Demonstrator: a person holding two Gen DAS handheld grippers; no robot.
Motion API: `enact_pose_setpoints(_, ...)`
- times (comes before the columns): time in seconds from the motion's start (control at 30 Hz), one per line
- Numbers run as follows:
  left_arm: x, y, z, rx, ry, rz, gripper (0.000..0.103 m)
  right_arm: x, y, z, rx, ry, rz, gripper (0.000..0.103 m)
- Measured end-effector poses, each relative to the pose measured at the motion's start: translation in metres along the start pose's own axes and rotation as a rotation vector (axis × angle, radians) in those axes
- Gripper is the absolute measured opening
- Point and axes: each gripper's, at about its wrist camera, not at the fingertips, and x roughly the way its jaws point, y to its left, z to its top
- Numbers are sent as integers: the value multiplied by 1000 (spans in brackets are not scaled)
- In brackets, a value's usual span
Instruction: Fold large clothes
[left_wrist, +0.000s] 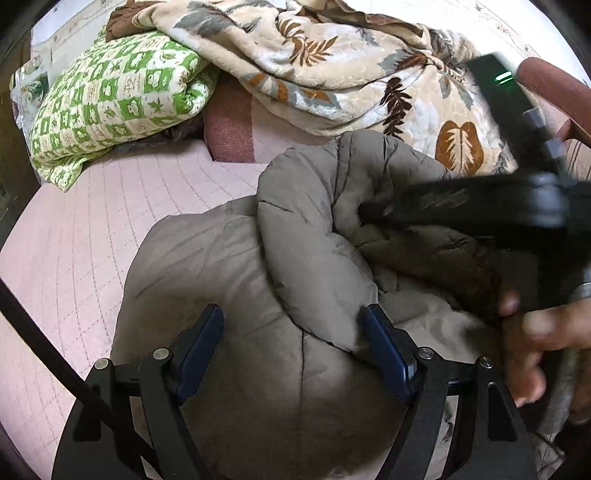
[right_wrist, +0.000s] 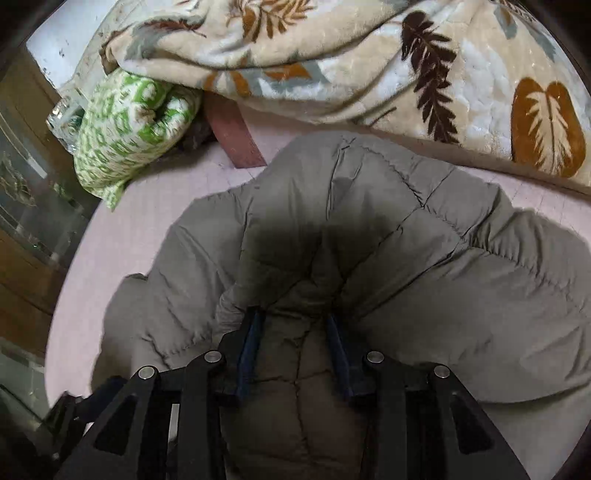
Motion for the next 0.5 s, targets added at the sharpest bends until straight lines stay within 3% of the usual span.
enact_pose_setpoints(0.13,-14,-1,3,-4,-53,-25,77,-66,4,-9,-26,-155,35,40)
enact_pose_setpoints(0.23,-19,-7,3,13,-71,-36,77,-109,7,-33,-91,-230,-86,40)
enact_pose_setpoints(0.37,-10,-18,-2,47,-39,-27,77,-118,-6,-68,-92,-198,-157,40)
enact_pose_setpoints(0.5,4,-22,-9,69,8,14,78,-96,-28,-94,-60,-135,-169,40)
